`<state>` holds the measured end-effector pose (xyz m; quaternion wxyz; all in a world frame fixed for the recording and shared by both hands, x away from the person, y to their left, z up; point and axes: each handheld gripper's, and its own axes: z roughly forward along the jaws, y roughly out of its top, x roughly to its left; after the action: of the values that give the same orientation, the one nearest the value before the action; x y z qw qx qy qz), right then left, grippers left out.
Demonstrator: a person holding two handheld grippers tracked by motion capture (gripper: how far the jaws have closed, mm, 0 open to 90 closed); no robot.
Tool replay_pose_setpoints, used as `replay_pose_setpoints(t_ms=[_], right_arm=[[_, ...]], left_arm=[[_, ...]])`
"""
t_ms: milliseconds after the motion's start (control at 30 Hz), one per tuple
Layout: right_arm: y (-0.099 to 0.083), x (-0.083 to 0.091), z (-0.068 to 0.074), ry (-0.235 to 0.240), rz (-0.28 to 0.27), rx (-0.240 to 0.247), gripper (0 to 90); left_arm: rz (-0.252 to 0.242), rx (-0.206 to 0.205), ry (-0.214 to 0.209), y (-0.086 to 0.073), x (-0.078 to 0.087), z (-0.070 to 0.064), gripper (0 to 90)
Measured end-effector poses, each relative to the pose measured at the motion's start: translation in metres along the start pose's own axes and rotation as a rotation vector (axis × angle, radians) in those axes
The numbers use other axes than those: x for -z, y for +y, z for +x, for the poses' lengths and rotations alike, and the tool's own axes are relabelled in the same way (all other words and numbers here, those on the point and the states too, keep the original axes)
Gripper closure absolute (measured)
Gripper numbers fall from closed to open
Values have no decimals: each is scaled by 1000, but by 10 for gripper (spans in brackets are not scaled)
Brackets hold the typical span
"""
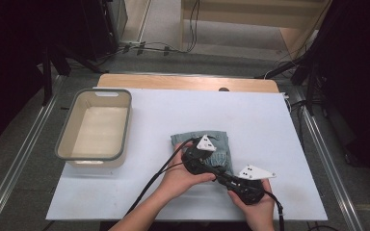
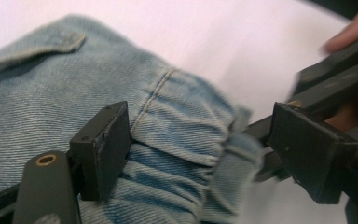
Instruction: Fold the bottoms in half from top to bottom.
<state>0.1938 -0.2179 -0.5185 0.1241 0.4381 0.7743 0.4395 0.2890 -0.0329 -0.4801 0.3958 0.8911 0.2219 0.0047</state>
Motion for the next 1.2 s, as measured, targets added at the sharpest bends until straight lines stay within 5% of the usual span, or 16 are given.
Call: replay_pose_setpoints(t_ms=[133,233,467,533,833,1033,1200], right_arm=[[-2,-2,1,-21,5,6,826],[-2,-2,3,-32,7,14,825],[-2,-2,2,-16,-15,-9,824],[-2,-2,0,-5,-20,-17,823],[2,-2,-3,7,-44,-51,824],[2,-6,-6,-2,-27,-41,812],[2,3,-13,45,-9,-53,698]], left_arm=[[4,7,38,-1,-2,3,257],[-11,18,20,-1,2,7,335],[-70,4,-42,4,18,11,736],[-80,-38,-35,5,21,9,792],[-71,-138,-97,1,33,-1,813],[-66,-120,-115,-17,25,0,807],[-37,-98,-144,-29,19,1,735]])
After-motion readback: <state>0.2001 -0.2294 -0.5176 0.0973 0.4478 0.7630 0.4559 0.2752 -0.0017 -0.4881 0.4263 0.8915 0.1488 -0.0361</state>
